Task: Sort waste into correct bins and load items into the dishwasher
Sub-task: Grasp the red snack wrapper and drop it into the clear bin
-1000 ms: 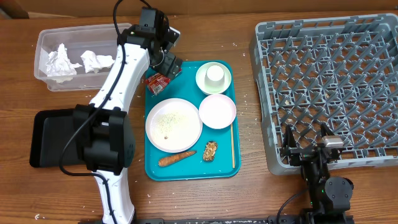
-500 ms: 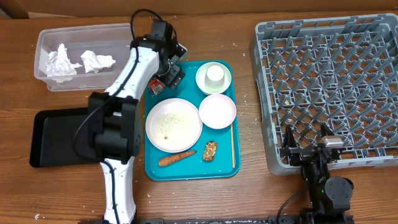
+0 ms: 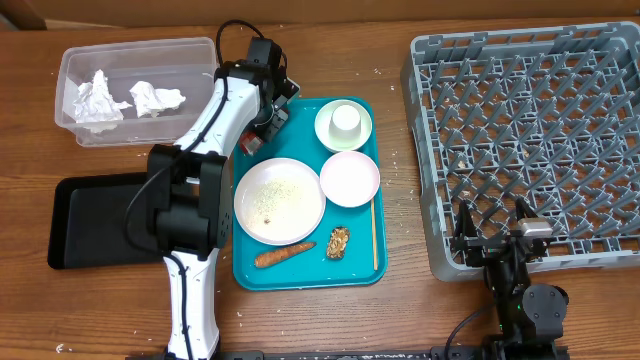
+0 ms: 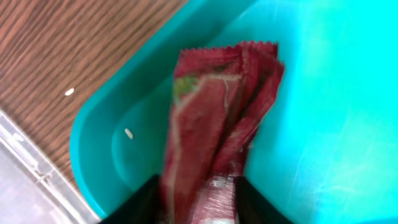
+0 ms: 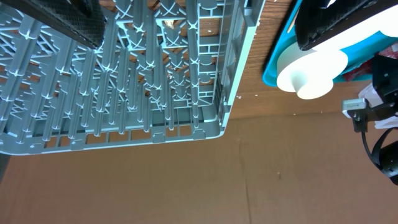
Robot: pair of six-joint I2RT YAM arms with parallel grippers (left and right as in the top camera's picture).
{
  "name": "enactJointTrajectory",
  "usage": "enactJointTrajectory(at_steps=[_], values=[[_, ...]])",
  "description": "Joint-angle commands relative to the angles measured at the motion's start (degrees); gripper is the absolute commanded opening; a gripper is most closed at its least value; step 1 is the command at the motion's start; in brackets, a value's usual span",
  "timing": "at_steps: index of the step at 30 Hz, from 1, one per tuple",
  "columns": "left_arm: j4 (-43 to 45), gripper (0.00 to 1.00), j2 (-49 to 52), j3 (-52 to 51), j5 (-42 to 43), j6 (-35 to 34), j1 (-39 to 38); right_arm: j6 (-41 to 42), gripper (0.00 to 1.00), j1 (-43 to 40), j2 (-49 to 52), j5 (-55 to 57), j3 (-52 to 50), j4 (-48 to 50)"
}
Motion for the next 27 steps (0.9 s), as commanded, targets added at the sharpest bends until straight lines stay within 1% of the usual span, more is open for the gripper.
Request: enactJointTrajectory(at_steps=[1, 2, 3, 6, 9, 12, 17, 20, 21, 22, 23, 24, 26, 27], values=[[-0.8, 0.18, -0.7, 2.6, -2.4, -0.3, -1.3, 0.0, 1.0, 0.1, -0.6, 0.0, -0.6, 0.3], [-1.2, 0.1, -1.0, 3.5, -2.4, -0.3, -1.5, 0.0, 1.0, 0.1, -0.6, 0.0, -0.6, 0.3], [-1.7, 0.04, -1.2, 4.4, -2.4, -0.3, -1.7, 0.0, 1.0, 0.1, -0.6, 0.0, -0.6, 0.3], [-3.2, 0.04, -2.2, 8.2, -3.6, -3.3, -2.2, 0.0, 1.0, 0.1, -0.6, 0.0, -0.6, 0.3], [-4.0, 0.04, -3.1, 13.1, -6.5, -8.4, -2.1, 0.0, 1.0, 0.1, -0.6, 0.0, -0.6, 0.3], [-3.0, 0.04, -4.1, 18.0, -10.1, -13.6, -1.0, 0.0, 1.0, 0.1, -0.6, 0.0, -0.6, 0.3], [-1.5, 0.04, -4.9, 25.5, -17.2, -22.3, 3.8, 0.0, 1.0, 0.1, -0.6, 0.0, -0.6, 0.3], [-0.7, 0.04, -4.9, 27.0, -18.2, -26.5, 8.5, 0.0, 1.0, 0.1, -0.6, 0.0, -0.6, 0.3], [-0.7, 0.06, -4.8, 27.0, -17.8, -28.1, 10.3, 0.0, 1.0, 0.1, -0.6, 0.0, -0.6, 0.3], [-0.8, 0.12, -4.6, 27.0, -17.0, -29.1, 11.5, 0.0, 1.0, 0.1, -0.6, 0.0, -0.6, 0.3], [-1.4, 0.28, -4.5, 26.7, -14.0, -29.8, 14.0, 0.0, 1.0, 0.1, -0.6, 0.0, -0.6, 0.3], [-2.0, 0.39, -4.5, 26.6, -11.8, -30.1, 15.4, 0.0, 1.0, 0.1, -0.6, 0.0, -0.6, 0.3], [-3.1, 0.41, -4.4, 26.6, -7.5, -30.3, 17.5, 0.0, 1.0, 0.1, -0.6, 0.0, -0.6, 0.3], [-3.7, 0.44, -4.4, 26.6, -5.6, -30.3, 18.4, 0.0, 1.0, 0.1, -0.6, 0.0, -0.6, 0.3]])
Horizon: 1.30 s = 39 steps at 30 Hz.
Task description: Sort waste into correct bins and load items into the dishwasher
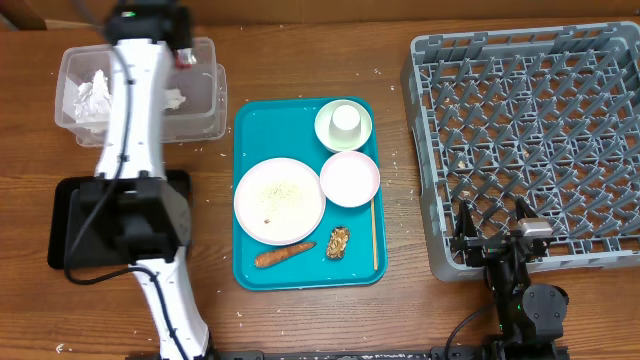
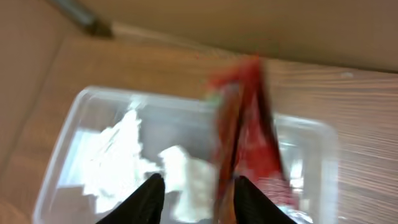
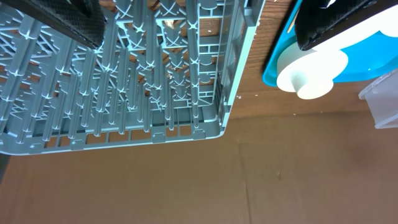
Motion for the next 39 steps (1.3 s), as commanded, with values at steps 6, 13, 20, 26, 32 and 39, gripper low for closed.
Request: enactJointTrajectory(at_steps=[6, 13, 20, 26, 32, 39], values=[[-4.3, 1.0, -0.5, 0.4, 16.4, -4.8, 5.8, 0.0, 1.0, 0.1, -0.6, 0.0, -0.6, 0.3], [-11.0, 1.0, -0.5, 0.4, 27.2, -4.3, 5.5, 0.0, 1.0, 0.1, -0.6, 0.0, -0.6, 0.3], [-19.1, 1.0, -0.5, 0.4, 48.5, 9.3, 1.4, 0.0, 1.0, 0.1, -0.6, 0.0, -0.6, 0.3], [-20.8, 1.0, -0.5, 0.4, 47.7, 9.9, -5.6, 0.0, 1.0, 0.1, -0.6, 0.0, -0.6, 0.3], [-20.1, 0.98, -0.2, 0.4, 47.7, 9.9, -13.1, 0.0, 1.0, 0.1, -0.6, 0.0, -0.6, 0.4], [-23.2, 1.0, 0.5, 0.4, 38.1, 9.4, -21.0, 0.0, 1.0, 0.1, -0.6, 0.0, -0.6, 0.3]])
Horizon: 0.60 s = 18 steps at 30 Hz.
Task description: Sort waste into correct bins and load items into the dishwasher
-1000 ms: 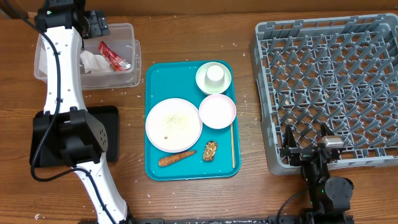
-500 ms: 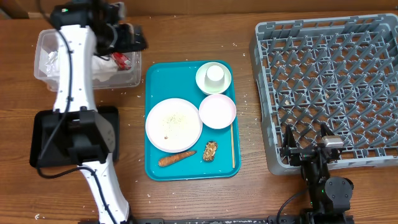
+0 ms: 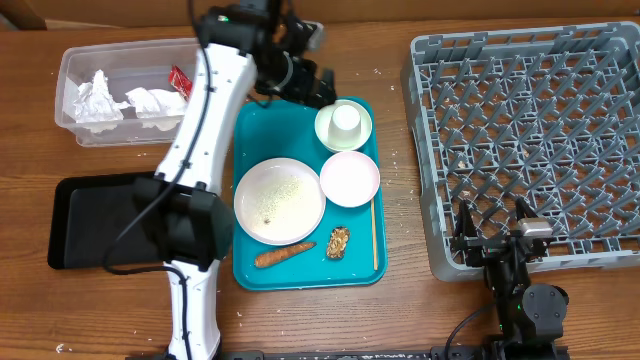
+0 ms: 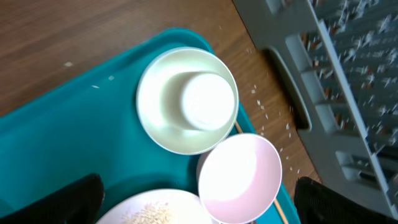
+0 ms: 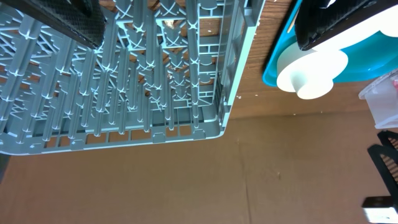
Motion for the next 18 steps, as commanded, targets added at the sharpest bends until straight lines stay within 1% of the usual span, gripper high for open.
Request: enactJointTrajectory(at_steps=[1, 3, 5, 7, 8, 9, 13, 18], values=[[-2.9, 1.0, 0.5, 0.4, -7.5, 1.0, -3.4, 0.0, 1.0, 0.1, -0.6, 0.0, -0.6, 0.3], [-5.7, 1.0, 0.5, 0.4, -10.9, 0.8, -4.9, 0.0, 1.0, 0.1, -0.6, 0.0, -0.6, 0.3], [-8.5, 1.0, 0.5, 0.4, -15.5, -1.4, -5.9, 0.0, 1.0, 0.1, -0.6, 0.0, -0.6, 0.3], [-11.4, 1.0, 0.5, 0.4, -20.8, -6.2, -6.2, 0.0, 1.0, 0.1, -0.6, 0.0, -0.6, 0.3], [-14.1, 1.0, 0.5, 0.4, -23.6, -10.4, -6.1, 0.0, 1.0, 0.1, -0.6, 0.0, -0.6, 0.3], [-15.7, 1.0, 0.5, 0.4, -24.6, -12.5, -5.8, 0.0, 1.0, 0.1, -0.6, 0.0, -0.6, 0.3], [-19.4, 1.0, 0.6, 0.4, -24.9, -17.4, -4.0, 0.0, 1.0, 0.1, -0.6, 0.0, -0.6, 0.3], [-20.9, 1.0, 0.8, -0.3, -24.3, -17.2, -2.0, 0.0, 1.0, 0.1, -0.6, 0.0, -0.6, 0.3]])
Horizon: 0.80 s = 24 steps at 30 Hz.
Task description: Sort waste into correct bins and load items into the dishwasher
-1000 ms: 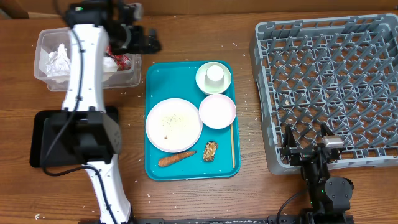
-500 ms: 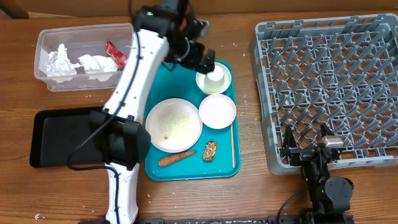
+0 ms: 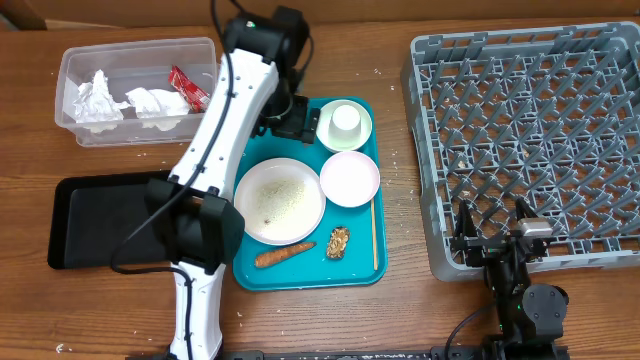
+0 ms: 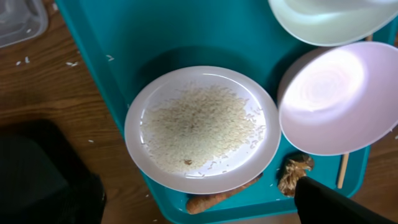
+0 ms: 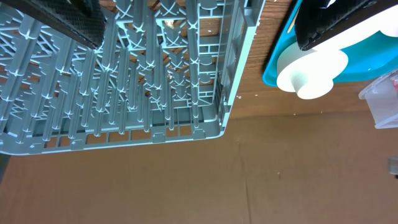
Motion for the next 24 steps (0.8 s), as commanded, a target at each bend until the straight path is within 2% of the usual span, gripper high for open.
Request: enactJointTrajectory(at_steps=[1, 4, 6, 11, 17, 19, 24], values=[[-0.1, 1.0, 0.8, -0.5, -1.4, -1.8, 1.5, 0.0, 1.0, 0.1, -0.6, 0.0, -0.6, 0.3], [1.6, 0.98, 1.0, -1.5, -1.3, 6.1, 1.6, 0.0, 1.0, 0.1, -0.6, 0.0, -0.6, 0.3], [3.2, 0.89, 1.0, -3.1, -1.2, 10.9, 1.5, 0.0, 1.0, 0.1, -0.6, 0.0, -0.6, 0.3], [7.8, 0.7, 1.0, -8.9, -1.1, 11.2, 1.4, 0.0, 1.0, 0.1, -0.6, 0.0, -0.6, 0.3], [10.2, 0.75, 1.0, -15.3, 0.8, 11.1, 1.4, 0.0, 1.0, 0.1, -0.6, 0.0, -0.6, 0.3], [9.9, 0.79, 1.1, -15.6, 3.3, 11.1, 1.4, 0.0, 1.0, 0.1, -0.6, 0.0, -0.6, 0.3], [9.5, 0.8, 1.0, -15.6, 6.6, 11.0, 1.4, 0.0, 1.0, 0.1, -0.6, 0.0, -0.6, 0.3]])
